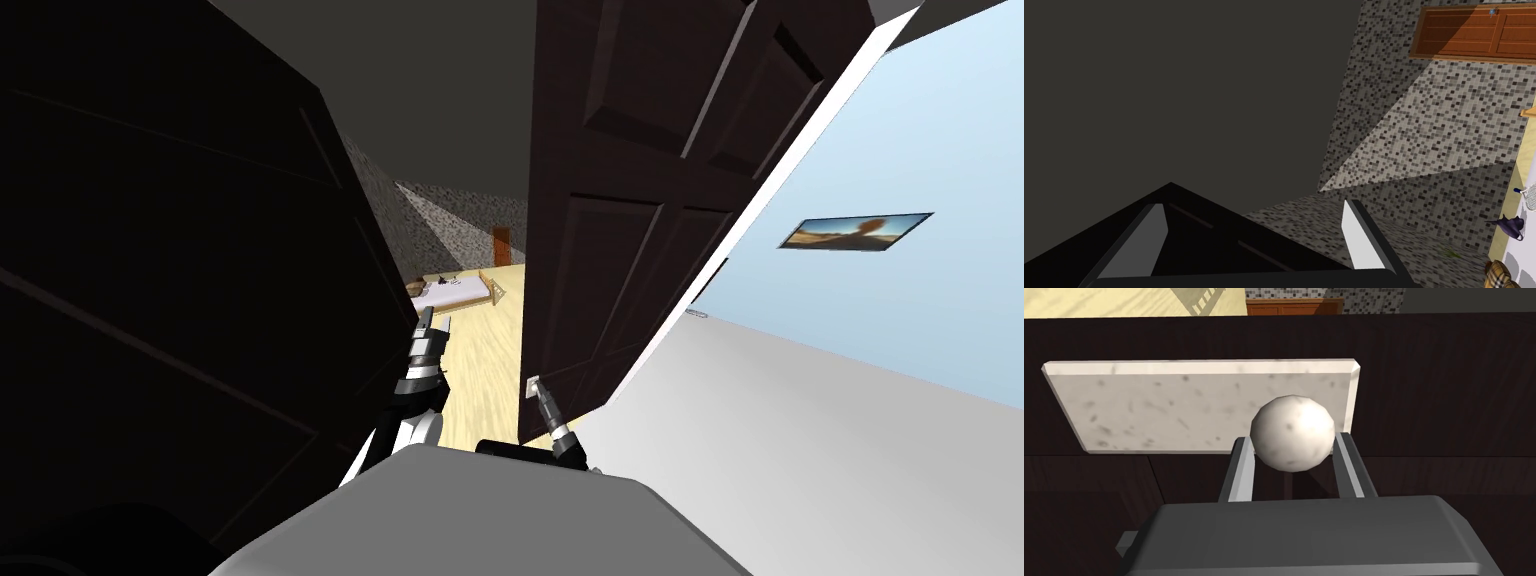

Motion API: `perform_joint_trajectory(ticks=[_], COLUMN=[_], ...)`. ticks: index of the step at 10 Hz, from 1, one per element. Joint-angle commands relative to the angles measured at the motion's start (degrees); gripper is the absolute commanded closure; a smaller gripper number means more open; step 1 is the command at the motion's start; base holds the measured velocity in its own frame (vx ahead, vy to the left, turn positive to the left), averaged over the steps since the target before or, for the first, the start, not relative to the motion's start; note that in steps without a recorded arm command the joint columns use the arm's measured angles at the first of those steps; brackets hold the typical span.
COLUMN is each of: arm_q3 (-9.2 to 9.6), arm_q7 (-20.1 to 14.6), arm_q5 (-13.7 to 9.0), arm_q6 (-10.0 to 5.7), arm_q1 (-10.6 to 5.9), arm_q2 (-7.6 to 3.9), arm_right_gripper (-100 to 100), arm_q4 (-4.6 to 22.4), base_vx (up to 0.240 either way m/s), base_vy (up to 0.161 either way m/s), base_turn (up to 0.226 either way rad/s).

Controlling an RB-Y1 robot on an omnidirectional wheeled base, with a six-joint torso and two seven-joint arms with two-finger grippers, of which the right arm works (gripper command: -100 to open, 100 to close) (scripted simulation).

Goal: Push the door open

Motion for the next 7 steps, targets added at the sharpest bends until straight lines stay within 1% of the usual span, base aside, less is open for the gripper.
perform_joint_trajectory(ticks=[1, 2, 3, 7], arm_q3=[-1.73, -2.8, -1.82, -1.29], arm_q7=[0.7, 1.2, 0.6, -0.1], arm_q5=[-0.9, -1.5, -1.1, -1.1], arm_q6=[-0.42, -0.23, -0.44, 0.06], arm_q1=[-1.1, -1.64, -1.05, -0.33], arm_q2=[-0.04, 0.17, -0.11, -0.01], arm_right_gripper=[100, 100, -100, -100], arm_q4=[1.2, 1.7, 1.4, 0.2], base_vx=[0.104, 0.125, -0.058, -0.198], base_vy=[0.086, 0.11, 0.023, -0.03], base_turn=[-0.053, -0.104, -0.062, -0.015])
